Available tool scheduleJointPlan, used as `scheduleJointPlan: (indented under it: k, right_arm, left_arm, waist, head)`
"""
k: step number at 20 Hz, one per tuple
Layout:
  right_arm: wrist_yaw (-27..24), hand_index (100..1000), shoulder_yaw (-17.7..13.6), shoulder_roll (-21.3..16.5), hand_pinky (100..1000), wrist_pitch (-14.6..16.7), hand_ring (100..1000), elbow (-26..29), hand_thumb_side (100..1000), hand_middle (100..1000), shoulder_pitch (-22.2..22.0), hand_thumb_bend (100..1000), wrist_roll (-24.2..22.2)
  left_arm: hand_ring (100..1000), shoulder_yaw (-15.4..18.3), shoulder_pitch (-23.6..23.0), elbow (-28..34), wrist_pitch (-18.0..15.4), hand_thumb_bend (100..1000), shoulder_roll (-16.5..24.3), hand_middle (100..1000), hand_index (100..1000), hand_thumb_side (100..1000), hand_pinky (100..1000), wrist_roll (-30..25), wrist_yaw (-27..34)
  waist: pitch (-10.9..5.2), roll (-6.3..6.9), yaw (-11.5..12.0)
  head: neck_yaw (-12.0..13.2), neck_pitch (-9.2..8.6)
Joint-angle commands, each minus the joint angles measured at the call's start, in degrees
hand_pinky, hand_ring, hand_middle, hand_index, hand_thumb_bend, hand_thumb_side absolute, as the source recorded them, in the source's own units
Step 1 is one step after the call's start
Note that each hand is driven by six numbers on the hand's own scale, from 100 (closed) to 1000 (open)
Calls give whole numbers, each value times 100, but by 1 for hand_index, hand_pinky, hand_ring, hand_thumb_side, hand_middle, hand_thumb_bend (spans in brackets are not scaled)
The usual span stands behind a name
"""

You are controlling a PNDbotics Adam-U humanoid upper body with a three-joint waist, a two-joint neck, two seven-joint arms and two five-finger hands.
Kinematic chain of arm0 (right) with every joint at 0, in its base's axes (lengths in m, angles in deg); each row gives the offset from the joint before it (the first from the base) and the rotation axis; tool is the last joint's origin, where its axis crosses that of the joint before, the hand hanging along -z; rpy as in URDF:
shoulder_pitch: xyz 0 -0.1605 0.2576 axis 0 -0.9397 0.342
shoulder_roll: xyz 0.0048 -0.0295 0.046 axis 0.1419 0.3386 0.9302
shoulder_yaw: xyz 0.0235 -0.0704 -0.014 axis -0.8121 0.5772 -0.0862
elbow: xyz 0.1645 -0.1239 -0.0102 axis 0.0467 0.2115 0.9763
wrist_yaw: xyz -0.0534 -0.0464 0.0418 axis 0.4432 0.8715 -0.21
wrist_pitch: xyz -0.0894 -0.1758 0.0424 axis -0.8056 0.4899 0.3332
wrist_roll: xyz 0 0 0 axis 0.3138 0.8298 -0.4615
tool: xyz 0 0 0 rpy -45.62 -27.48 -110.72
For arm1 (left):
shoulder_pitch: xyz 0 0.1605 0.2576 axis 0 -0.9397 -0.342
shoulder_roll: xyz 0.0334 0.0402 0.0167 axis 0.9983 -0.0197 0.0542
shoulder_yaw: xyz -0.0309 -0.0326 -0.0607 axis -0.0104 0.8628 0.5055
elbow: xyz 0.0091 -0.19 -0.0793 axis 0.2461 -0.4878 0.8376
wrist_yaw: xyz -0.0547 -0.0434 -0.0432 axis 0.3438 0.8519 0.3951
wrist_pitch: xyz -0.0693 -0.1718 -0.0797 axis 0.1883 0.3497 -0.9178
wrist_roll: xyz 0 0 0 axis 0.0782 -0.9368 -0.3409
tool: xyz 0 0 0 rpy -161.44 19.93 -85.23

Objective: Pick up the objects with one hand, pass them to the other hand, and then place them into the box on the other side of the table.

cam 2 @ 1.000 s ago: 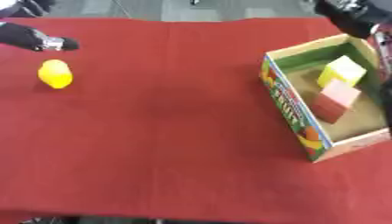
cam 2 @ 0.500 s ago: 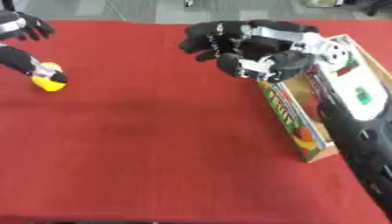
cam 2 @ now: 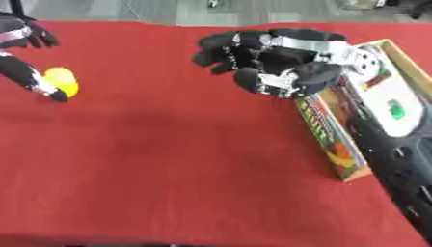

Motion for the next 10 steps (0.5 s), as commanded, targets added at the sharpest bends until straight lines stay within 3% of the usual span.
scheduleJointPlan:
  k: [1, 6, 10]
  right_arm:
    - [67, 997, 29, -4, 982, 29, 1000, 71, 547, 919, 131, 100, -8]
    - [173, 1000, 77, 47, 987, 2, 1000, 13, 570, 929, 110, 100, -8]
    - [160, 1000, 24, 112, 999, -220, 1000, -97, 689, 950, 122, 100, 1]
  left_arm:
    - [814, 72, 185, -101, -12, 1000, 204, 775, 858, 457, 813, -5, -186]
    - [820, 120, 332, -468, 32, 1000, 148, 783, 841, 447, 810, -50, -434]
    - [816, 130, 424, -766, 9, 988, 49, 780, 861, 457, 805, 36, -609]
  waist:
    - [-68, -1, 18]
    - [-36, -2, 37]
    - [-11, -6, 45]
  head:
    - [1, -28]
    - [34, -98]
    - [15, -97]
